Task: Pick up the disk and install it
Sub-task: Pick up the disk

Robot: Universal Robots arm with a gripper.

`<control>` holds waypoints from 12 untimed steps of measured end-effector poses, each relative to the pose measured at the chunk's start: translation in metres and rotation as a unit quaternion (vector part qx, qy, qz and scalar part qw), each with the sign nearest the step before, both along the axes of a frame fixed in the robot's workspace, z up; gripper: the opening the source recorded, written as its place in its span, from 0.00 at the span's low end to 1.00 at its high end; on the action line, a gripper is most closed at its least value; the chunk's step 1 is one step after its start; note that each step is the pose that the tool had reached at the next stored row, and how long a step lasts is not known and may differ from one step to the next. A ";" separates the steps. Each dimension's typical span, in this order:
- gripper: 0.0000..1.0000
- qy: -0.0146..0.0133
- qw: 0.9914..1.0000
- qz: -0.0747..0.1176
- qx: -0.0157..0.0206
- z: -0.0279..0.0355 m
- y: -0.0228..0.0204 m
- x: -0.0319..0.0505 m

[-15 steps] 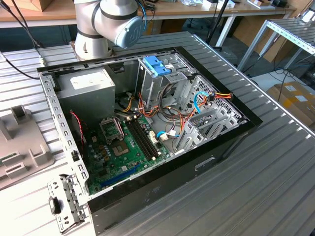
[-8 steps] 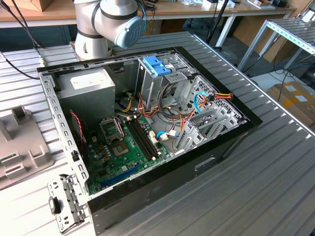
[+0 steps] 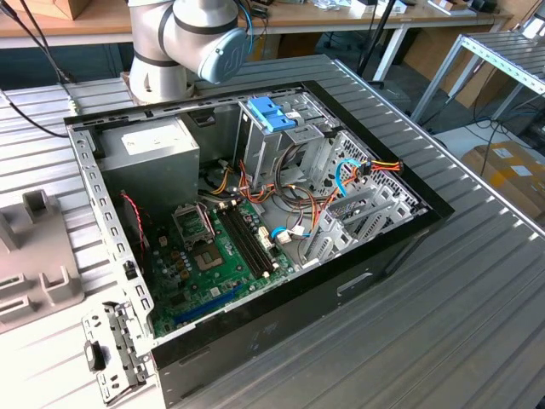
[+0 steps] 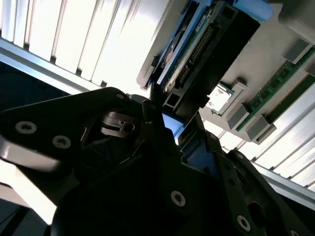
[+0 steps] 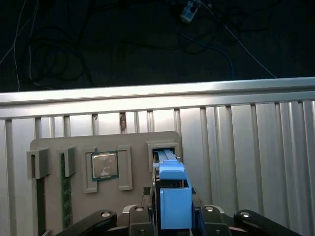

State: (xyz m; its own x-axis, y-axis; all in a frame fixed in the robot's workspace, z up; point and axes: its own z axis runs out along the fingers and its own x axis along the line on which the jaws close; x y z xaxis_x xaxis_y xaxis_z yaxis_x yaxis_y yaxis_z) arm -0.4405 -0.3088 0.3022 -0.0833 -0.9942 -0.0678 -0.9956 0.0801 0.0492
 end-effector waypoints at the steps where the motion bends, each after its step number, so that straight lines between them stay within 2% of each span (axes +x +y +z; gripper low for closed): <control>1: 0.38 0.000 1.000 0.000 0.000 0.0000 0.0000 0.0000; 8: 0.39 -0.001 1.000 0.000 0.000 -0.0006 0.0000 0.0000; 9: 0.45 -0.001 1.000 0.000 0.000 -0.0005 0.0000 0.0000; 10: 0.45 0.000 1.000 0.000 0.000 -0.0002 0.0000 0.0000; 11: 0.51 0.000 1.000 0.000 0.000 -0.0001 0.0000 0.0000; 12: 0.51 0.000 1.000 0.000 0.000 -0.0001 0.0000 0.0000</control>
